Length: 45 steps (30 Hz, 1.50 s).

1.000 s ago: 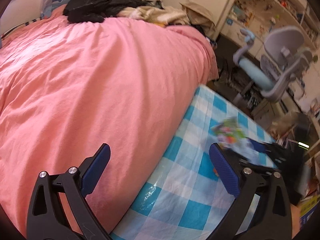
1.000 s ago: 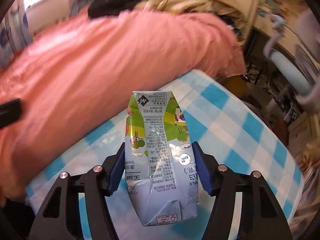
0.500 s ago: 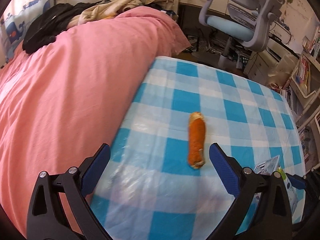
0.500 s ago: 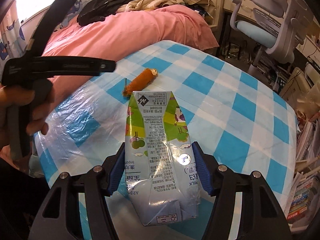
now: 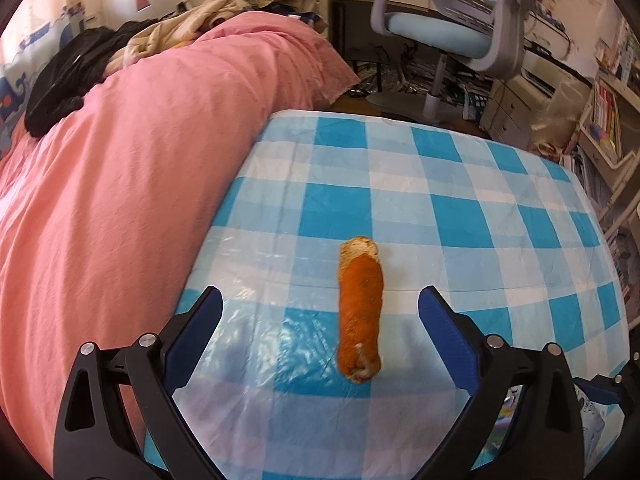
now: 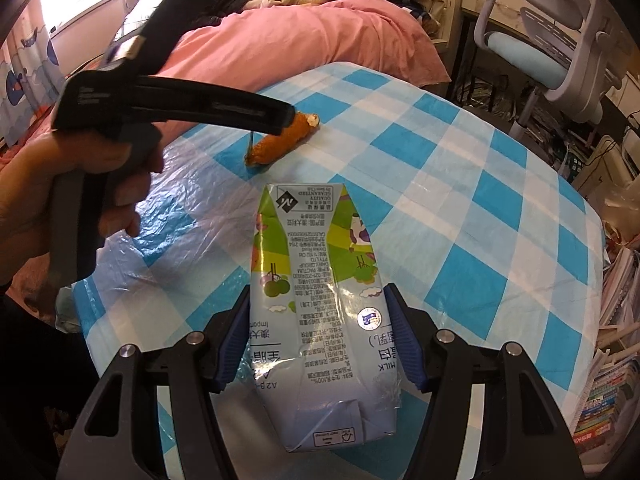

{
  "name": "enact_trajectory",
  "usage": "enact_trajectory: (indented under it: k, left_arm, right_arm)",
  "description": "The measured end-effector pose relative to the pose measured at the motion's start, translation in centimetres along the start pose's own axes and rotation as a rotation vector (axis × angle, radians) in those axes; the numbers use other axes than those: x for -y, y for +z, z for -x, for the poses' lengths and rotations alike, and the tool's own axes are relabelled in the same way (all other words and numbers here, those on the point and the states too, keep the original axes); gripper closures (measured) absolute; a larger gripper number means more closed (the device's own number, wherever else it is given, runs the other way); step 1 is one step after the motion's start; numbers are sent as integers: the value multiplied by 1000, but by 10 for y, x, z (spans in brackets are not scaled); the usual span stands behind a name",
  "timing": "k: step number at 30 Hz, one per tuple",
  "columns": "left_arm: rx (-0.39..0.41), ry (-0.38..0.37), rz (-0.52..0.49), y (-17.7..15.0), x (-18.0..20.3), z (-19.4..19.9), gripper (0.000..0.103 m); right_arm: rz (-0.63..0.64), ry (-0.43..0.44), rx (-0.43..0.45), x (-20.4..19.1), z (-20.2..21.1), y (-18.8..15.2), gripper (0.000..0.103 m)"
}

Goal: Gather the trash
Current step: 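Close the left tool on the orange sweet-potato piece while the right holds the carton, then carry the sweet-potato piece and carton over the yellow bin and open both tools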

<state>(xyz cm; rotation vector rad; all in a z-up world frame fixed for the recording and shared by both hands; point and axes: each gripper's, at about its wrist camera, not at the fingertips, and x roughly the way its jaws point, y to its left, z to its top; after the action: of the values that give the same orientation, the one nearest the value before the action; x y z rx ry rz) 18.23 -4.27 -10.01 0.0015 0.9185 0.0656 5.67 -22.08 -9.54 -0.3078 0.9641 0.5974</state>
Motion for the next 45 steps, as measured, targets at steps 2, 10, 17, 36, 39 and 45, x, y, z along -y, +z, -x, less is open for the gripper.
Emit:
enact_trajectory:
  k: [2,10,17,36,39,45]
  left_arm:
    - [-7,-1,-13,2,3,-6,8]
    - [-75,-50,-52,1,14,-30,34]
    - [-76,-128,-43,-2,12,-28,84]
    - [26,-226,-27,-155,-51,172,87]
    - [-1,-224,-30,-193,-53,192,87]
    - [-56,-222,-25,-252,-54,213,87]
  right_arm:
    - [9,1,-3,-1,-1,0,41]
    - [27,5,-9,-2,-1,0,41]
    - [12,21,12,2,5,-2,41]
    - [420,419,-46,-180,82,-107,41]
    - [470,399,-100,-206,75,-125,33]
    - [377,264,-12,-189,107,-136,16]
